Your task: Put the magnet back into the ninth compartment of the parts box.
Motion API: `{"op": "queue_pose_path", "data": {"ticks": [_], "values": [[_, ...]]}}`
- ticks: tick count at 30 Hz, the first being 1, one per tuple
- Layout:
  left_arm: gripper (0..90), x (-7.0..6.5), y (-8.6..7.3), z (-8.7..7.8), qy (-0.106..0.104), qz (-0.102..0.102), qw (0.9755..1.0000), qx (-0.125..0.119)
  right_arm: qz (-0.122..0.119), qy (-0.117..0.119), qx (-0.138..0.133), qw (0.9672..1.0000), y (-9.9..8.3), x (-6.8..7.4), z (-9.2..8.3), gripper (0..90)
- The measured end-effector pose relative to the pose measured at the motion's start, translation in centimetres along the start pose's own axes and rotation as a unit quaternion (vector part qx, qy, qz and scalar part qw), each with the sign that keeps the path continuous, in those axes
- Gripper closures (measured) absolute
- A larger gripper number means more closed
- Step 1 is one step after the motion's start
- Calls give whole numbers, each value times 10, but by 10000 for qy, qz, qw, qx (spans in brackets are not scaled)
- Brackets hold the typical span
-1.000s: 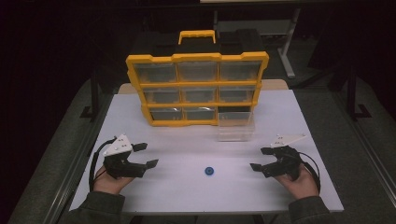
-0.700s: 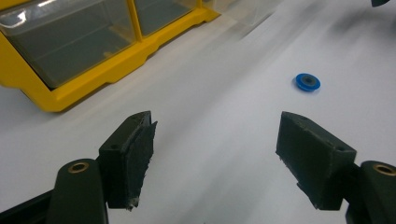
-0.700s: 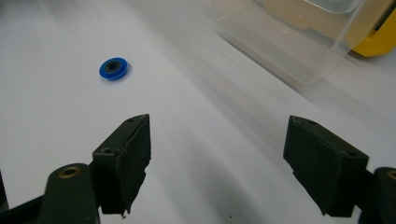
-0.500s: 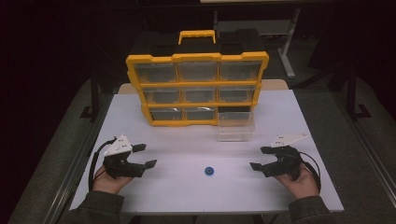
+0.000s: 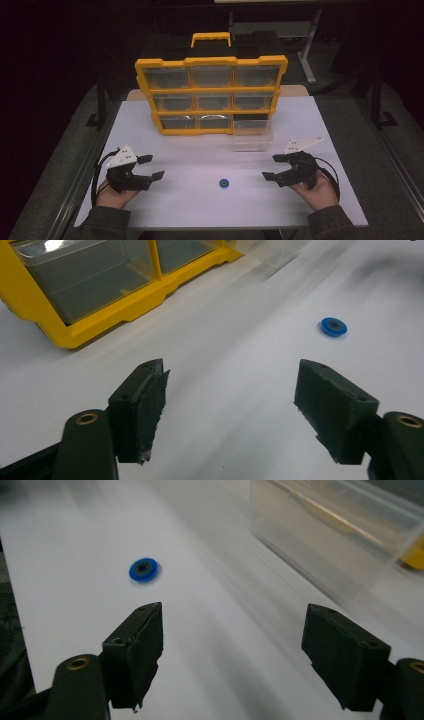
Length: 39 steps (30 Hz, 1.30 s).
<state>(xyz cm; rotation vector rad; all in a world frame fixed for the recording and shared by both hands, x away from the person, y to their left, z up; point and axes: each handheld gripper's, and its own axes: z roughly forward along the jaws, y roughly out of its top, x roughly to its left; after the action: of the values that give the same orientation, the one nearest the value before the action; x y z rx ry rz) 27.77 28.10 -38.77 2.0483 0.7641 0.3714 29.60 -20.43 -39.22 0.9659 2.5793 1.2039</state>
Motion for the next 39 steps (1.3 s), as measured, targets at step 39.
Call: {"op": "queue_pose_path", "data": {"ticks": [39], "values": [[240, -7, 3, 6, -101, 160, 9998, 81, -1175, 860, 676, 9870, 77, 40, 63, 300]]}}
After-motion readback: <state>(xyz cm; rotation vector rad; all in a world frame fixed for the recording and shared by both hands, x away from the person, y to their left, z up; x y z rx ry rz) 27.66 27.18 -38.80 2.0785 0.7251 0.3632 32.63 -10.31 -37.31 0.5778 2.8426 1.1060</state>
